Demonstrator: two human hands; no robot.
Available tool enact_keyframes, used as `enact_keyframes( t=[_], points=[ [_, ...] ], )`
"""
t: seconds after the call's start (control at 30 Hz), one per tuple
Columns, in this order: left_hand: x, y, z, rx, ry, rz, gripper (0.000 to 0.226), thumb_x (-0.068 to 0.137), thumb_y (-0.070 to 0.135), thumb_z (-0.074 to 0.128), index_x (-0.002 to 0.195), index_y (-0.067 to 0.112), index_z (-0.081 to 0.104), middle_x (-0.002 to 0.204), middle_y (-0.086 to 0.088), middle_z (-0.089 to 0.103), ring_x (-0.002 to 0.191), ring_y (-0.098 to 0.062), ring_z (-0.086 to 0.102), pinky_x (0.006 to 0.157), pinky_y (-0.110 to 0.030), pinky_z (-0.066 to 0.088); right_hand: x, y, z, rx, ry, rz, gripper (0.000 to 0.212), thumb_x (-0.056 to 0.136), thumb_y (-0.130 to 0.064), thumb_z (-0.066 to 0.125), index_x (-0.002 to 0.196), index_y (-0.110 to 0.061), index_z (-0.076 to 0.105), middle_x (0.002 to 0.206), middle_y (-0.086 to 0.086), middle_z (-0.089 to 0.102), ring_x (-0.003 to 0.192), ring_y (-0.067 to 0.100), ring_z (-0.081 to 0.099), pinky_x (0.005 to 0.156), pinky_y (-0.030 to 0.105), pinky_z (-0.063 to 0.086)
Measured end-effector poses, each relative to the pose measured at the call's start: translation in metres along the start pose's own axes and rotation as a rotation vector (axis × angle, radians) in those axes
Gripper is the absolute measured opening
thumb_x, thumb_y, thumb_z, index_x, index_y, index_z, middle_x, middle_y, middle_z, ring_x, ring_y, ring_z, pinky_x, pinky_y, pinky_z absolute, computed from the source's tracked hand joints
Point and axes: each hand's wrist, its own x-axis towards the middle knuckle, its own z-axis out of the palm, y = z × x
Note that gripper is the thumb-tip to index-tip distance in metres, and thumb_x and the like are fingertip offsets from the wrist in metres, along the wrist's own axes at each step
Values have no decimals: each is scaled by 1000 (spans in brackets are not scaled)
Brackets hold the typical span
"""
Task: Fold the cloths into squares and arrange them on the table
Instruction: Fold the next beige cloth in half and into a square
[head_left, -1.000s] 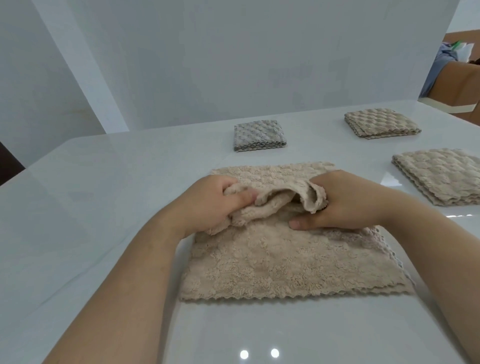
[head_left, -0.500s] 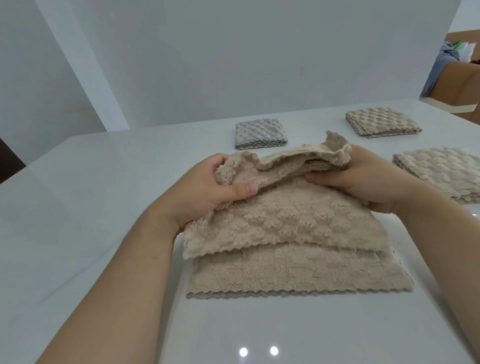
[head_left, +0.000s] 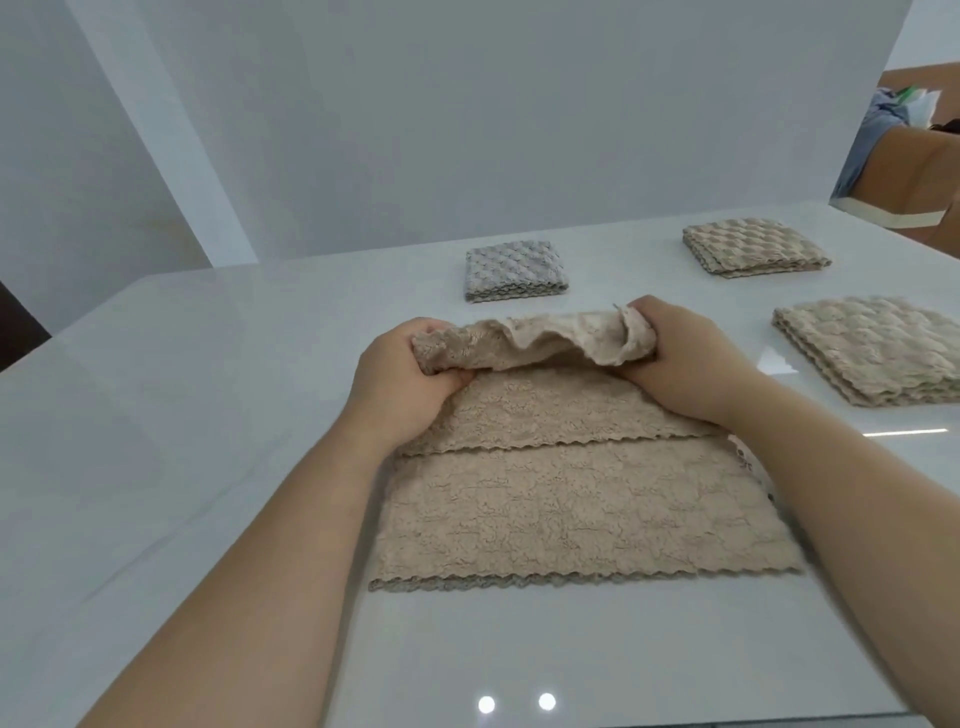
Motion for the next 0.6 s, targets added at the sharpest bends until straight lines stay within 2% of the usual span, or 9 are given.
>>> enact_keyframes(
  t=[0.13, 0.2, 0.33, 0.43, 0.53, 0.6],
  points=[
    [0, -1, 2, 99, -28, 27, 37, 74, 21, 89, 102, 35, 70, 92, 25, 67, 89, -1, 64, 76, -11, 43, 4, 3, 1, -33, 32, -44, 40, 84, -28, 77, 118, -19, 59, 103, 2, 61, 92, 22, 55, 75, 30, 37],
    [0, 1, 1, 78, 5, 18, 38, 74, 20, 90, 100, 38, 69, 91, 28, 64, 86, 8, 59, 72, -7, 40, 6, 5, 0, -18, 73, -52, 41, 84, -26, 75, 121, -20, 57, 103, 2, 57, 93, 21, 52, 77, 30, 36],
    [1, 0, 2, 156, -12, 38, 39, 76, 21, 88, 110, 32, 73, 104, 16, 70, 94, -3, 60, 72, -2, 35, 8, 11, 3, -55, 19, -48, 42, 84, -24, 75, 122, -22, 56, 106, 3, 57, 95, 22, 53, 79, 30, 38],
    [0, -2, 1, 254, -29, 70, 42, 79, 22, 84, 118, 30, 72, 120, 8, 68, 104, -5, 57, 80, -9, 36, 8, 13, 1, -40, -34, -20, 46, 82, -25, 72, 124, -29, 55, 110, 1, 57, 102, 21, 55, 85, 31, 42],
    [1, 0, -4, 258, 40, 126, 39, 82, 16, 75, 119, 27, 74, 123, 5, 66, 112, -8, 57, 92, -13, 37, 8, 8, -6, 34, -8, 15, 45, 85, -33, 67, 128, -32, 55, 116, 0, 55, 105, 21, 55, 89, 36, 45],
    [2, 0, -7, 223, 115, 148, 36, 81, 15, 72, 113, 31, 75, 121, 7, 67, 112, -15, 58, 100, -28, 45, 7, 5, -9, 96, 25, 65, 35, 92, -35, 58, 127, -34, 55, 120, -1, 52, 107, 21, 54, 92, 39, 44]
  ],
)
